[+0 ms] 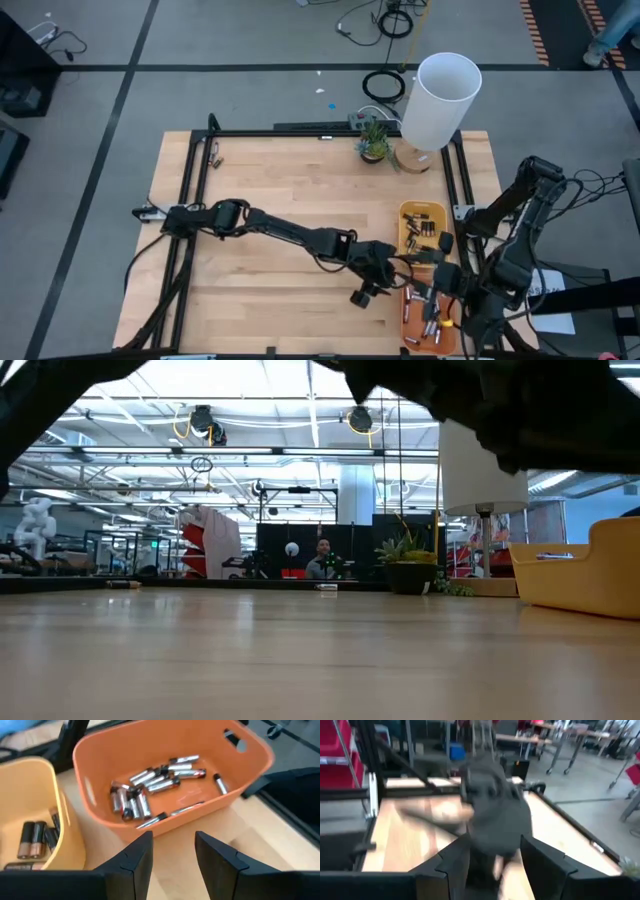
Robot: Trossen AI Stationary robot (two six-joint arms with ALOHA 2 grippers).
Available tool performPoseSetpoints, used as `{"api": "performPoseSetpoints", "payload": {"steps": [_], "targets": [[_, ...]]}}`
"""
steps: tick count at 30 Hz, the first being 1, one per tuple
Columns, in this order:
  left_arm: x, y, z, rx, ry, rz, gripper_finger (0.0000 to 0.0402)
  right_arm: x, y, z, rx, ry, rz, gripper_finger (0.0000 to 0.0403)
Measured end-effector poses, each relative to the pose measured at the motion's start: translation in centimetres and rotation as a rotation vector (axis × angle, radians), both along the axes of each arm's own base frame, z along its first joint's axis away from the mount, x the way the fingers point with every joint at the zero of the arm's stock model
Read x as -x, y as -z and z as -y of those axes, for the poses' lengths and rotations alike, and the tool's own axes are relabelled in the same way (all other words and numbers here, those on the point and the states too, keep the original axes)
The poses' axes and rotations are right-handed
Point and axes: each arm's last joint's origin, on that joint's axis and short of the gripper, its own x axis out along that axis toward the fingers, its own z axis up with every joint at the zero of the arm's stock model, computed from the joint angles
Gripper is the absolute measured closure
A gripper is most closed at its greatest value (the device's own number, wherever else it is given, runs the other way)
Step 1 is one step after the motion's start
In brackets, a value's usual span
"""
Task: Sort batteries
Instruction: Put the brown battery into the yellow bin
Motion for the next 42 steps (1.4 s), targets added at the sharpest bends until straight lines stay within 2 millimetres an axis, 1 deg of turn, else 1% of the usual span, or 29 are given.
{"api": "performPoseSetpoints", "payload": {"steps": [2, 4, 9, 13, 16, 19, 21, 24, 28, 29, 31, 34, 37, 42], "targets": [[0.5, -0.7, 0.2, -0.013, 0.011, 0.007, 0.0247, 0.1, 0.4, 0.2, -0.011, -0.013, -0.042, 0.0236], [0.6, -1.0, 0.0, -0.018, 0.006, 0.012, 0.0247, 0.0, 0.8, -0.1, -0.030, -0.038, -0.083, 0.0236], [1.0, -0.9, -1.5, -0.054, -0.007, -0.062, 0.0247, -0.1, 1.3, -0.6, -0.070, -0.094, -0.152, 0.0236], [2.1, -1.2, -3.0, -0.164, -0.063, -0.181, 0.0247, -0.1, 1.4, -0.5, -0.077, -0.084, -0.152, 0.0236], [3.5, -1.7, -4.0, -0.293, -0.133, -0.287, 0.0247, -0.1, 1.5, -0.4, -0.072, -0.078, -0.160, 0.0236], [5.2, -3.8, -4.9, -0.429, -0.201, -0.346, 0.0247, 0.0, 1.6, -0.1, -0.080, -0.061, -0.170, 0.0236], [6.3, -5.7, -5.5, -0.484, -0.243, -0.360, 0.0247, 0.1, 1.8, 0.0, -0.102, -0.055, -0.185, 0.0236], [8.4, -8.0, -6.4, -0.550, -0.295, -0.421, 0.0247, 0.2, 1.9, 0.1, -0.118, -0.038, -0.192, 0.0236], [11.7, -11.5, -8.3, -0.555, -0.404, -0.492, 0.0247, 0.1, 1.9, 0.3, -0.104, -0.030, -0.197, 0.0236], [12.8, -12.2, -8.8, -0.557, -0.435, -0.505, 0.0247, 0.0, 1.9, 0.4, -0.096, -0.027, -0.197, 0.0236], [15.0, -12.7, -10.0, -0.564, -0.489, -0.556, 0.0247, -0.3, 1.9, 0.7, -0.082, -0.014, -0.197, 0.0236], [18.6, -12.7, -11.9, -0.538, -0.575, -0.593, 0.0247, -0.9, 1.9, 1.2, -0.078, 0.017, -0.198, 0.0236], [22.5, -11.8, -14.0, -0.487, -0.686, -0.606, 0.0247, -1.6, 1.9, 1.9, -0.082, 0.052, -0.196, 0.0236], [28.3, -8.0, -17.2, -0.429, -0.852, -0.761, 0.0247, -2.9, 1.9, 3.0, -0.102, 0.116, -0.185, 0.0236]]}}
